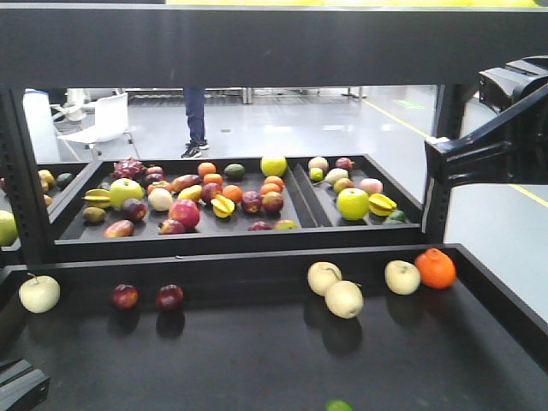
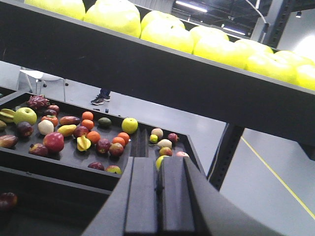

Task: Pick snacks and fruit into basket
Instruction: 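Drive the base to the black fruit display stand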

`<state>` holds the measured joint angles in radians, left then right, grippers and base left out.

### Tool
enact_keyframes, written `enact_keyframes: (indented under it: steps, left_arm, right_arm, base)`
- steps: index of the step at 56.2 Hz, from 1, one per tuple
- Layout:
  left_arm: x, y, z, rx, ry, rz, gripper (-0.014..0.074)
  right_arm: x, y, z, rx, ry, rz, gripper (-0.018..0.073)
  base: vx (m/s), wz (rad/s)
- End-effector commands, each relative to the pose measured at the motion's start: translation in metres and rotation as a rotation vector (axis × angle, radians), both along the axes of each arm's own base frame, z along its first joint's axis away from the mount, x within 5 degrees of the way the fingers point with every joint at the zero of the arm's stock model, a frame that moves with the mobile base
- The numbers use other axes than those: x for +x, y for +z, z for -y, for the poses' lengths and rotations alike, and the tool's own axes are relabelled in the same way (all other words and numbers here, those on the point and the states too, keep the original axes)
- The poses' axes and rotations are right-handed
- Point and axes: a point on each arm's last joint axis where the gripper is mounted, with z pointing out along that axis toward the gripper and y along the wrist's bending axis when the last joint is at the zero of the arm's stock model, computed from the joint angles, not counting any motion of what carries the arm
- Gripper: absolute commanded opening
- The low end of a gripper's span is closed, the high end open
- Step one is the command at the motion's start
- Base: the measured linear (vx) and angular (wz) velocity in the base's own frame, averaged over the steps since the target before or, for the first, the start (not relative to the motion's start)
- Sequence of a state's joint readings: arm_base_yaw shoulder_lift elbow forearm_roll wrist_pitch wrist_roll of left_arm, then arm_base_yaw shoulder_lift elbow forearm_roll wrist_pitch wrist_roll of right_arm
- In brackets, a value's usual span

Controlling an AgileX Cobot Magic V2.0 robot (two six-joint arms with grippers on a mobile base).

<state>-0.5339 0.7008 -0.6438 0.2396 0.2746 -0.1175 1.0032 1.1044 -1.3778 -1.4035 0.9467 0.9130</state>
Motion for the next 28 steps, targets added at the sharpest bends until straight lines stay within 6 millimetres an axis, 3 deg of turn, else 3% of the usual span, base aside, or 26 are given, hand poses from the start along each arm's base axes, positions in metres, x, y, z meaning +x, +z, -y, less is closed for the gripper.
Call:
enact_keyframes:
  steps: [1,28]
  left_arm:
    - [-0.0004,0.0166,0.0027,-0.062,-0.023,0.087,-0.0006]
    - [-0.0004,0.0166,0.0027,-0.062,-0.023,0.087,-0.0006]
  right_arm:
    - [-0.0051,0.0167,0.008,-0.008,-0.006,0.092,-0.0007]
    - [-0.0051,0.0167,0.008,-0.009,-0.006,0.092,-0.0007]
  base:
    - [0.18,0.16]
    - [0.11,0.07]
